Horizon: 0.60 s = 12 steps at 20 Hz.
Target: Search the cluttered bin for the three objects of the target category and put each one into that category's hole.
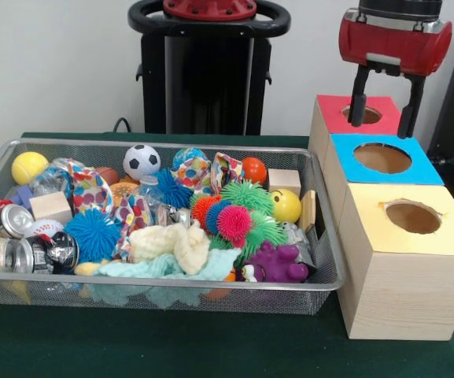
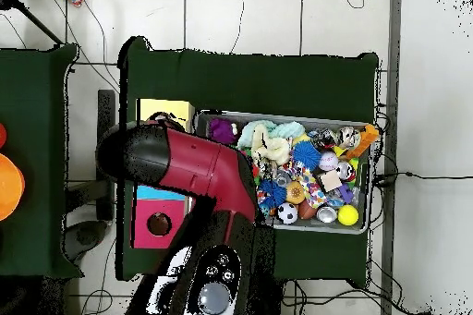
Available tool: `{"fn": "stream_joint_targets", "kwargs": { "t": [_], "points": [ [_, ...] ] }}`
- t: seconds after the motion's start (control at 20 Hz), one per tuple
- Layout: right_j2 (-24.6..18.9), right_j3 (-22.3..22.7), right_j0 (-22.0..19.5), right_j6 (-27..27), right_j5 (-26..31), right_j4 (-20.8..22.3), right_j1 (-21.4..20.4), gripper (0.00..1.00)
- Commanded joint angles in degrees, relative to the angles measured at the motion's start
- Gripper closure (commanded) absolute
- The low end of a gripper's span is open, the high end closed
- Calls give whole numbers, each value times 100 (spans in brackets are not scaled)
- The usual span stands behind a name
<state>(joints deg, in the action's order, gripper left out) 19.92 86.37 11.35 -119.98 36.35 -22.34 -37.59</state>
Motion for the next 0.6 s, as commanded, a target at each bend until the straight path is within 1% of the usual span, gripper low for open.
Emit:
{"fn": "stream_joint_targets", "kwargs": {
  "t": [0.05, 0.3, 0.5, 0.6],
  "points": [
    [-448, -551, -320, 461, 2102, 842, -12, 0],
    [-589, -502, -407, 406, 2089, 938, -49, 0],
    [-690, -525, -517, 489, 2102, 1100, -118, 0],
    [-807, -657, -651, 710, 2119, 1218, -76, 0]
  ]
}}
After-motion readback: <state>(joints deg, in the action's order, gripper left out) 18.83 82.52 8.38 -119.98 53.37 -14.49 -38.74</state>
